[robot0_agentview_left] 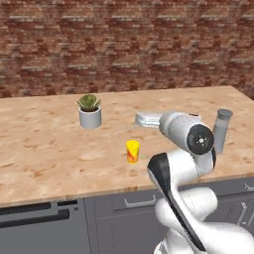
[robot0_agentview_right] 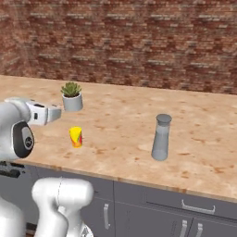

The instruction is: Place the pitcher and cup on the dining counter for serving.

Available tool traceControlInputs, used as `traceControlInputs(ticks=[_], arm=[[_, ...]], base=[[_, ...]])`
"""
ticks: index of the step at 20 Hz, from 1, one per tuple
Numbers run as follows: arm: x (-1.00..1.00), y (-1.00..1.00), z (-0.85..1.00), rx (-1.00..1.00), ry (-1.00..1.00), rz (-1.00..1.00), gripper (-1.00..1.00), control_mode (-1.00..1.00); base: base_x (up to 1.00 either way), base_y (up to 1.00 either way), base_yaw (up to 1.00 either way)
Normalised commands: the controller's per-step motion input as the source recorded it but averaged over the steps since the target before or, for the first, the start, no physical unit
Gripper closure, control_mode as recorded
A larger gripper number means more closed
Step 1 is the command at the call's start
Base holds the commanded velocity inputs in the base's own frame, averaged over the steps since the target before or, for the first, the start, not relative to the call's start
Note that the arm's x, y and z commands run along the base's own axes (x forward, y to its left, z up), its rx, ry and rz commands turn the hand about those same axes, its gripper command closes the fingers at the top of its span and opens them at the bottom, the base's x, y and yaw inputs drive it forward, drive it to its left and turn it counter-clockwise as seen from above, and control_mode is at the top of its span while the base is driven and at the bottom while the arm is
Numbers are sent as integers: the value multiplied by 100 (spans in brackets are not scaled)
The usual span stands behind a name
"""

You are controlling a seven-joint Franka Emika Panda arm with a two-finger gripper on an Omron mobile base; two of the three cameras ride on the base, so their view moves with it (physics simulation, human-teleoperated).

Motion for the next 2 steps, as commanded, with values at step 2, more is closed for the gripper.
traceControlInputs(ticks=[2], arm=[[-100,-27,19,0,-20,11,-100,-100]], base=[[0,0,0]])
